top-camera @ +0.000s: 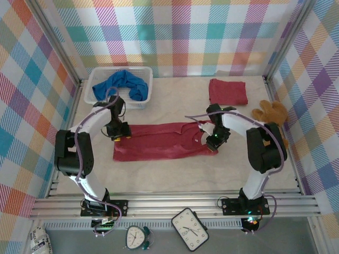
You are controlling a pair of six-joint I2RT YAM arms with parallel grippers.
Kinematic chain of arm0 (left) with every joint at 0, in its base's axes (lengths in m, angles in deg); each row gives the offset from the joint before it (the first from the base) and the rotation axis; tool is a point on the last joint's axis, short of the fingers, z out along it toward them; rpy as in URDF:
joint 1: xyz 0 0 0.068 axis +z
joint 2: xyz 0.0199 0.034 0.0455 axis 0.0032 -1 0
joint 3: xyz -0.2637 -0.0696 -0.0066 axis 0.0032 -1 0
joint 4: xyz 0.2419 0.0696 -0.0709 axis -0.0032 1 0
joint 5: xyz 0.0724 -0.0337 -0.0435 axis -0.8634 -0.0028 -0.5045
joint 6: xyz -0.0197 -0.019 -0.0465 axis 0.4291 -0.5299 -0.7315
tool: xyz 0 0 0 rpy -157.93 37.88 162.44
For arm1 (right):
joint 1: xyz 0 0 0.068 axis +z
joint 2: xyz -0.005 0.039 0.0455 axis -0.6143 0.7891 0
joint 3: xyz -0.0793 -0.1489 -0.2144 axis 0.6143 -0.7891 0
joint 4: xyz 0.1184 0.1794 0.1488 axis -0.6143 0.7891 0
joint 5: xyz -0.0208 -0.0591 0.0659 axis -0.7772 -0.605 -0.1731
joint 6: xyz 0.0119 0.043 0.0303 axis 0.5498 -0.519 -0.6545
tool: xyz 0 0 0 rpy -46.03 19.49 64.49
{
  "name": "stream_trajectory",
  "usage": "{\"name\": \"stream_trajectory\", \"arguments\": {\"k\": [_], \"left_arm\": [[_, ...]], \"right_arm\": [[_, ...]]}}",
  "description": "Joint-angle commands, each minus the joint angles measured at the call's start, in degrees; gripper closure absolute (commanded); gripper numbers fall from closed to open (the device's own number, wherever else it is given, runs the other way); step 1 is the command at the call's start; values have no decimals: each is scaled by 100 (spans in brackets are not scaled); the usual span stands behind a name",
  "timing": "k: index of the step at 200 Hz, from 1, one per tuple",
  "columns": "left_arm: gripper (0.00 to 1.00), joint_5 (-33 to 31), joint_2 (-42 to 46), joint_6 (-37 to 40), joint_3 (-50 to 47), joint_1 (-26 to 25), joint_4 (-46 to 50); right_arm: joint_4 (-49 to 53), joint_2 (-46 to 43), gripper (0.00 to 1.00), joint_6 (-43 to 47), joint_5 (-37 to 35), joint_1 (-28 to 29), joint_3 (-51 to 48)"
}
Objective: Fold and stack the tank tops
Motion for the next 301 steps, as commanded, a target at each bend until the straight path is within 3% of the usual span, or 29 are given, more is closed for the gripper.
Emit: {"name": "stream_trajectory", "arguments": {"k": [1,15,40,73,106,131,169,212,240,265,284,301], "left_arm": [[54,18,-502,200,442,34,54],[55,-133,-888,252,794,33,64],[57,-354,-1477,310,1246,43,85],[60,-448,-1809,285,1319,40,138],[61,-567,-1517,134,786,43,113],[60,-688,-1088,47,267,41,40],[60,-336,-596,-177,-455,-22,-48],[57,152,103,-635,-1284,-370,-427],[55,291,359,-794,-1306,-621,-359],[52,288,687,-857,-1282,-686,-248],[48,-128,926,-780,-1262,-671,-71],[44,-361,996,-571,-1297,-555,103]], "right_arm": [[-67,-786,48,-420,-481,-43,-27],[-136,-1229,46,-672,-264,-35,-139],[-463,-1847,43,-1565,954,35,-516],[-1974,-2149,40,-3252,2166,664,-1313],[-3521,-1786,41,-4449,2064,1537,-1706],[-3849,-1171,43,-4781,1678,2085,-1588],[-3572,-312,48,-4692,1172,2189,-1310],[-3021,125,50,-3879,356,1995,-937],[-2601,277,49,-3232,-244,1740,-619],[-2683,189,47,-2980,31,1442,-390],[-2713,49,44,-2530,81,1442,-201],[-2904,-271,43,-2470,571,1526,-280]]}}
